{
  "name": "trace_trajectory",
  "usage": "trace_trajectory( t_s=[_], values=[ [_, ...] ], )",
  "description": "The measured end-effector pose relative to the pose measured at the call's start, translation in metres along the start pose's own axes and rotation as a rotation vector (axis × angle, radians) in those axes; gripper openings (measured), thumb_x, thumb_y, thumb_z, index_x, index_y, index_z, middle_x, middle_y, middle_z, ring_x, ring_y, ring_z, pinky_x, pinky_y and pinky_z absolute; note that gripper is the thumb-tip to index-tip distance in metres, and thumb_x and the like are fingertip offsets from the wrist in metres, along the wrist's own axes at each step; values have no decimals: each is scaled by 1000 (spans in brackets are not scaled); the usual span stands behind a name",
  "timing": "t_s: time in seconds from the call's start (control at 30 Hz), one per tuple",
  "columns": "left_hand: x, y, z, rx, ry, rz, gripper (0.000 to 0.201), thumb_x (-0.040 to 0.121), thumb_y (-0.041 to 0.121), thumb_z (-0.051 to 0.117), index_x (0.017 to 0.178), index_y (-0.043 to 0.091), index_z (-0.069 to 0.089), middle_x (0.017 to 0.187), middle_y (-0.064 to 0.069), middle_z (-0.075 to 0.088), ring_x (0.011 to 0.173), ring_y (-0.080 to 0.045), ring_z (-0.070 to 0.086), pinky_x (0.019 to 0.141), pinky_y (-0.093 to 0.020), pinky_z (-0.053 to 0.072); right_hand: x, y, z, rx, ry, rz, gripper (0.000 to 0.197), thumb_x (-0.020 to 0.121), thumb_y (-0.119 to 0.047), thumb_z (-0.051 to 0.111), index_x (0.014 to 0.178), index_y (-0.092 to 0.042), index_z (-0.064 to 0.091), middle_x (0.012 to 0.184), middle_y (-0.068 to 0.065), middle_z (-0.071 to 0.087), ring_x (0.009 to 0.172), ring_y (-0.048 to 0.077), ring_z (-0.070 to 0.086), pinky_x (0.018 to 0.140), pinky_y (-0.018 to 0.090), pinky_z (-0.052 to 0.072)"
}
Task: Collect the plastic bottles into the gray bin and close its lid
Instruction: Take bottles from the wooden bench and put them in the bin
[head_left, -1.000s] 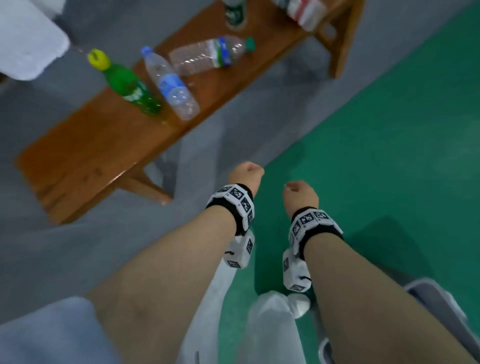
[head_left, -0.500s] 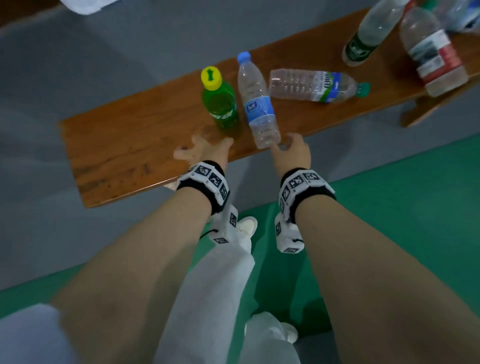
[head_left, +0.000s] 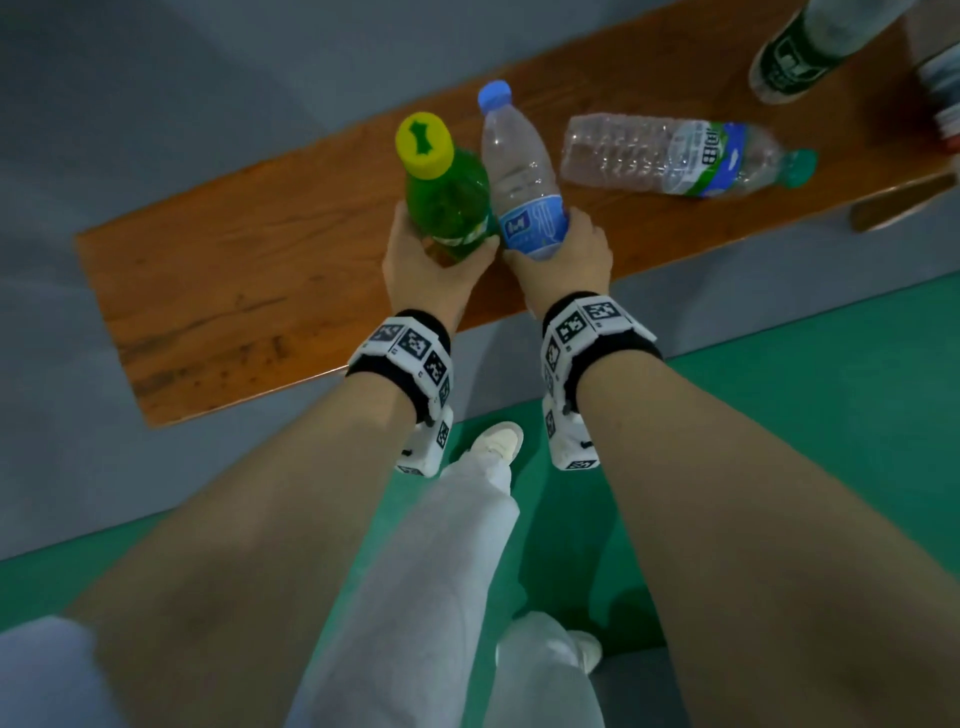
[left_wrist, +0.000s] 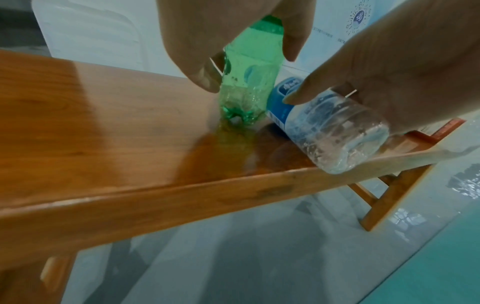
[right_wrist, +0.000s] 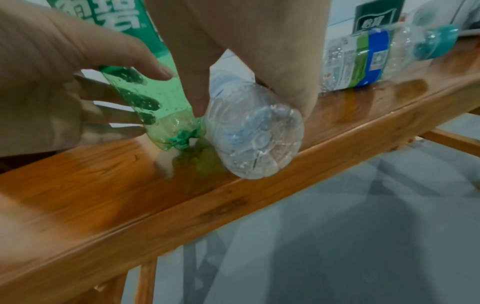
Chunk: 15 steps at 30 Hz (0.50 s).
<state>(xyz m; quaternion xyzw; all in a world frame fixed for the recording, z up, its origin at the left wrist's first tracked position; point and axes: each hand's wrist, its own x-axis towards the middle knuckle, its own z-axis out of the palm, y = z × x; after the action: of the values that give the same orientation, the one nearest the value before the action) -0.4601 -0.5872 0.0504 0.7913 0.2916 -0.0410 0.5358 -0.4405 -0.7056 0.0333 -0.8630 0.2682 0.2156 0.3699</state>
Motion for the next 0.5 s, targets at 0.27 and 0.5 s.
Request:
trace_trajectory(
  t_s=[0.27, 0.5],
  values=[
    [-52, -15, 9, -25, -107, 1, 65, 69, 21, 83, 125, 20, 50, 119, 4, 61, 105, -10, 62, 93, -26, 53, -41, 56, -20, 89, 18, -16, 80, 68, -20, 76, 138, -10, 39, 129, 11, 40, 118, 29, 46, 104, 41, 40],
    [-131, -39, 30, 111, -329, 79, 63, 69, 11, 83, 122, 21, 49, 105, 14, 58, 86, 20, 54, 79, 1, 44, -103, 167, -40, 227, 77, 75, 67, 66, -12, 77, 126, -10, 46, 121, 8, 45, 110, 22, 49, 92, 24, 37]
  ],
)
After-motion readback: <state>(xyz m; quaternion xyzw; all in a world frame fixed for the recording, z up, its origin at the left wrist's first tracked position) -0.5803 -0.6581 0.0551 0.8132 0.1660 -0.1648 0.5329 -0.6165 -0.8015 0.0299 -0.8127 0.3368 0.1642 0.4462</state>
